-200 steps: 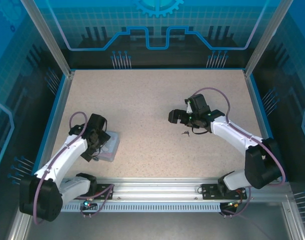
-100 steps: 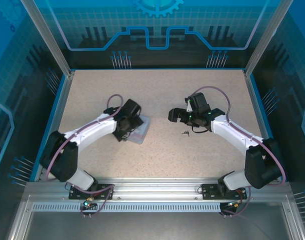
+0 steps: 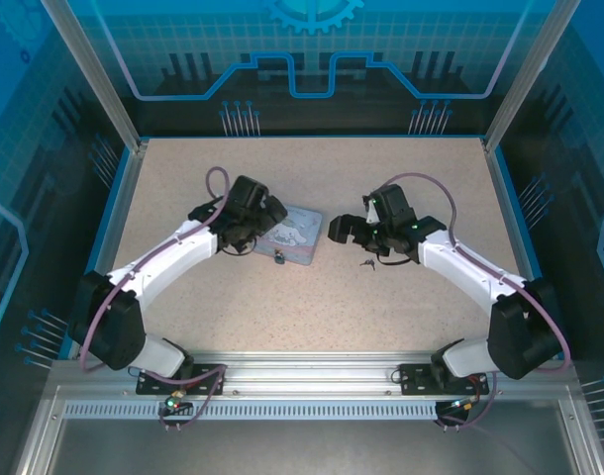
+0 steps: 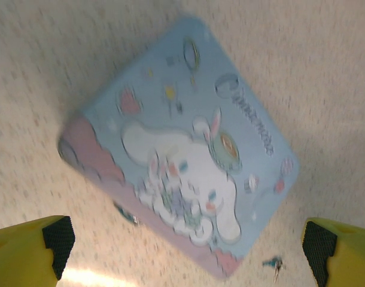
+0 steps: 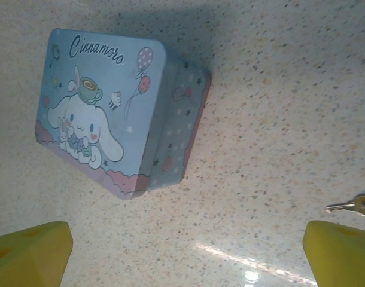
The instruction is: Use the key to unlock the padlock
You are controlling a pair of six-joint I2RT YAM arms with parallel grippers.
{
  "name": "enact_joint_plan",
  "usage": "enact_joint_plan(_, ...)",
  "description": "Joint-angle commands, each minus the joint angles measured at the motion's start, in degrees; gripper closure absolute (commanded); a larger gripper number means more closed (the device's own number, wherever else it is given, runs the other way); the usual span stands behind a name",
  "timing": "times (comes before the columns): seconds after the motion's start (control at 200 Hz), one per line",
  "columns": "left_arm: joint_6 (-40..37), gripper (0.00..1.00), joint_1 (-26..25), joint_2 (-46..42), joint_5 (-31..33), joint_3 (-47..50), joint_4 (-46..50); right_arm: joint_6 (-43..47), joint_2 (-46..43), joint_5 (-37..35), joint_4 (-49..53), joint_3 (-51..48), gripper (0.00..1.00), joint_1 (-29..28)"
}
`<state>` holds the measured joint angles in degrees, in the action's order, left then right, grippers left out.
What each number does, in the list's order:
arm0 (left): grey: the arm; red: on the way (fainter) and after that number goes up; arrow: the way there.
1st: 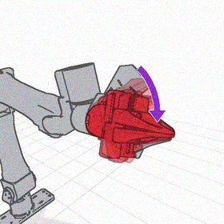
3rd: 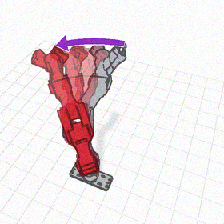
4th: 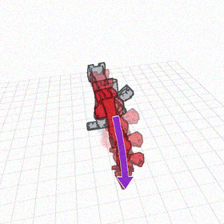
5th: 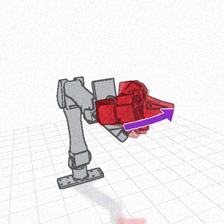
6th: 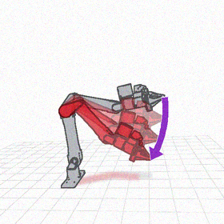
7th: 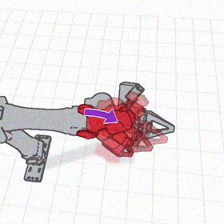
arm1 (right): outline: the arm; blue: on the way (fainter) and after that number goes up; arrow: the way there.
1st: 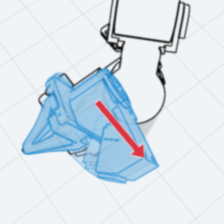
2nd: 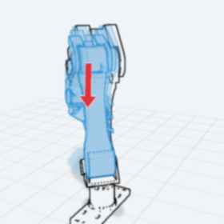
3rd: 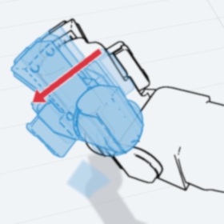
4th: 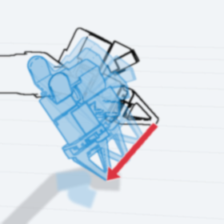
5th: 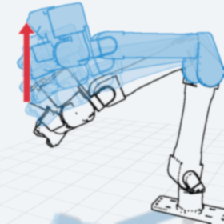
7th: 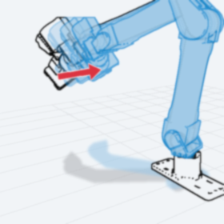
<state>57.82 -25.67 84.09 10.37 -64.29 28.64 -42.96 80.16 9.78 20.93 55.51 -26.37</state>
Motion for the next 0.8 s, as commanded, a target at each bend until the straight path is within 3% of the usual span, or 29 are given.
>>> enact_joint_plan(0.0, -8.42, 0.01, 4.69, 1.60, -2.62, 0.64, -6.33, -3.44, 1.30, 2.70, -2.50, -1.23, 0.00, -1.08)
enact_joint_plan(0.15, -14.87, 0.01, 8.58, 7.42, -6.65, -2.25, -9.89, -3.94, 1.81, 1.45, -2.41, -1.01, 0.00, -1.00)
enact_joint_plan(0.36, -16.86, 0.01, 9.67, 13.49, -11.41, -3.73, -13.67, -6.17, 8.44, 5.53, -5.22, 3.44, 0.00, -1.29)
enact_joint_plan(0.545, -11.39, 0.01, 9.46, 13.28, -16.39, 0.00, -20.49, -8.54, 15.42, 7.58, -7.41, 8.78, 0.00, -1.84)
enact_joint_plan(0.79, -6.48, 0.01, 7.27, 7.57, -15.98, 8.40, -24.84, -12.94, 21.73, 10.95, -11.53, 14.00, 0.00, -1.93)
